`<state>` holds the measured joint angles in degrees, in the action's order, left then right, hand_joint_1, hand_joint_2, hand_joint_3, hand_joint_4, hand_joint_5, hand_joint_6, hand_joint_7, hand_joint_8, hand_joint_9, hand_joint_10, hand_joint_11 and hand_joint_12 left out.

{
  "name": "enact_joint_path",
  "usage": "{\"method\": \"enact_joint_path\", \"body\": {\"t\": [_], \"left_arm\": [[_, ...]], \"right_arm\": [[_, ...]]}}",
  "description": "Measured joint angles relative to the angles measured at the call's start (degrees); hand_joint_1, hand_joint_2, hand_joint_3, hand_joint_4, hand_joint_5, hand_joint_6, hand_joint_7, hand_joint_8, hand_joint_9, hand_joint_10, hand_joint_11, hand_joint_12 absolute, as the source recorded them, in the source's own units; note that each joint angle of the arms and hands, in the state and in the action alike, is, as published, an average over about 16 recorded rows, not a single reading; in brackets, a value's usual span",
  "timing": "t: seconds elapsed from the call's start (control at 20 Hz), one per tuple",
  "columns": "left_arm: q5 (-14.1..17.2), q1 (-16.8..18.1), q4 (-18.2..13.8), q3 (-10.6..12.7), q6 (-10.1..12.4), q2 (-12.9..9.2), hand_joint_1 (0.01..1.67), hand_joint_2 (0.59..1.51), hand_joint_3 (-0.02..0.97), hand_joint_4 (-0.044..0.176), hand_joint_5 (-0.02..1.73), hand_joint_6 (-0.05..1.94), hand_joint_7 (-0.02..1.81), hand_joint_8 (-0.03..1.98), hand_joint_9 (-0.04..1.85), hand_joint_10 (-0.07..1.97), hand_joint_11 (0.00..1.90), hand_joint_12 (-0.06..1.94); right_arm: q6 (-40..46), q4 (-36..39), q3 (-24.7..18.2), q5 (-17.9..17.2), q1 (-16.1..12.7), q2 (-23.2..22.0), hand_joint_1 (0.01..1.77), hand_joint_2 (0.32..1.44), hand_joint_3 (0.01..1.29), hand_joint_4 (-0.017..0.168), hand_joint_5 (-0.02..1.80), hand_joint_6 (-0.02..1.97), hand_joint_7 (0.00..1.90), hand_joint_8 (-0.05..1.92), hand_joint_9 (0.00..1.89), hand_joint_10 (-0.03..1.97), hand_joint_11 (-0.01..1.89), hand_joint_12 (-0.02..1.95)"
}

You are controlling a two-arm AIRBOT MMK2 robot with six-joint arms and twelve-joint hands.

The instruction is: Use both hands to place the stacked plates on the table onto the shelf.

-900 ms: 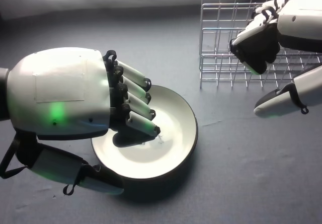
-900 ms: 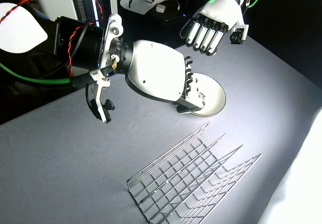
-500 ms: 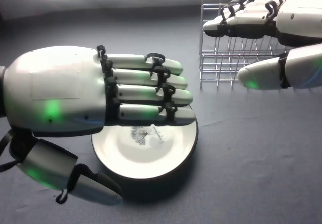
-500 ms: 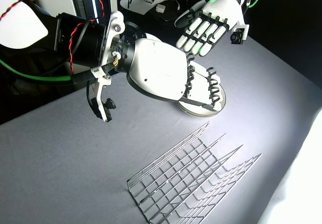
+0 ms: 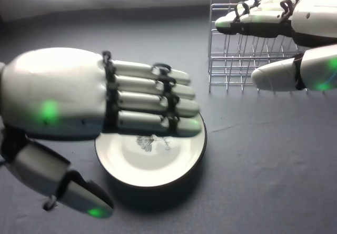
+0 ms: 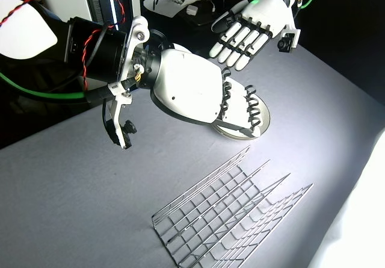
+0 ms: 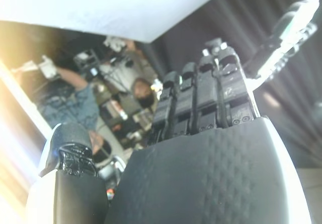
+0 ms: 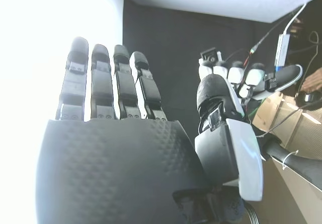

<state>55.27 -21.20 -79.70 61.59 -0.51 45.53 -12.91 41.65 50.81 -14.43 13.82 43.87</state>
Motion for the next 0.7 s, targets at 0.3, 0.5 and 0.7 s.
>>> {"method": "enact_joint_path", "body": {"t": [0.3, 0.5, 0.7], "left_arm": [[2.1, 0.6, -8.0, 4.1, 4.5, 1.5, 0.02, 1.142, 0.006, -0.001, 0.05, -0.01, 0.05, 0.00, 0.03, 0.01, 0.03, 0.01], [2.9, 0.2, -12.6, 7.1, 6.0, 2.7, 0.02, 1.140, 0.006, 0.001, 0.05, -0.01, 0.05, 0.01, 0.03, 0.01, 0.03, 0.01], [3.6, -0.7, -15.9, 9.7, 6.2, 4.0, 0.02, 1.139, 0.006, 0.002, 0.06, -0.01, 0.05, 0.02, 0.04, 0.01, 0.03, 0.01]], "right_arm": [[-0.4, 0.0, 0.1, 0.1, 0.1, -0.1, 0.02, 1.32, 0.01, -0.002, 0.07, 0.02, 0.08, 0.01, 0.05, 0.02, 0.02, 0.17], [-0.6, 0.1, 0.2, 0.2, 0.1, -0.1, 0.02, 1.32, 0.01, -0.002, 0.05, 0.02, 0.07, 0.01, 0.04, 0.02, 0.02, 0.16], [-0.8, 0.2, 0.2, 0.2, 0.1, -0.1, 0.02, 1.31, 0.01, -0.002, 0.05, 0.02, 0.07, 0.01, 0.04, 0.02, 0.02, 0.18]]}}
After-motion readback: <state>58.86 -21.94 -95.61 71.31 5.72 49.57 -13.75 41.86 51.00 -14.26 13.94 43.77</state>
